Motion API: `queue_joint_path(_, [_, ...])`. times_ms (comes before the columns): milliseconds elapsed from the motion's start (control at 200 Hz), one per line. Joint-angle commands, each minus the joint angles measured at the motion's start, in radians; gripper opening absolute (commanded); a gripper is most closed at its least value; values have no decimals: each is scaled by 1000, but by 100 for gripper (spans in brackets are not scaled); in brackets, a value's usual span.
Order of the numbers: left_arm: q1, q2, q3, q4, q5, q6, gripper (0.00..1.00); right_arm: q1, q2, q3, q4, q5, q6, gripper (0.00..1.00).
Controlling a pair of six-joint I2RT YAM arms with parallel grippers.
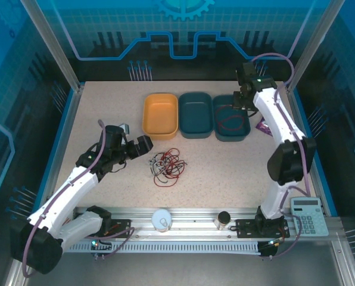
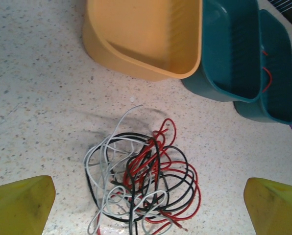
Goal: Untangle the cables
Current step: Place the cable in the container, then pick up the cable.
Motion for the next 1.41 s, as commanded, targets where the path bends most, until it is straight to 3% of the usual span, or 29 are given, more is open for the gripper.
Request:
queue_joint_path(0, [10, 3, -9, 46, 63, 8, 99, 93, -87, -53, -1, 13, 39, 55])
queue_joint_path(300, [-9, 63, -14, 93, 156, 6, 99, 378, -206, -251, 141, -15, 174, 55])
queue_joint_path(565, [-52, 158, -32, 74, 109, -15, 83, 557, -141, -296, 174, -45, 303, 51])
queue_joint_path(886, [-54, 259, -60, 102, 93, -8, 80, 650, -9, -317, 176, -140, 435, 42])
queue_joint_path(1401, [-56, 352, -100, 196, 129, -15, 76, 693, -116, -647, 394, -219, 666, 38])
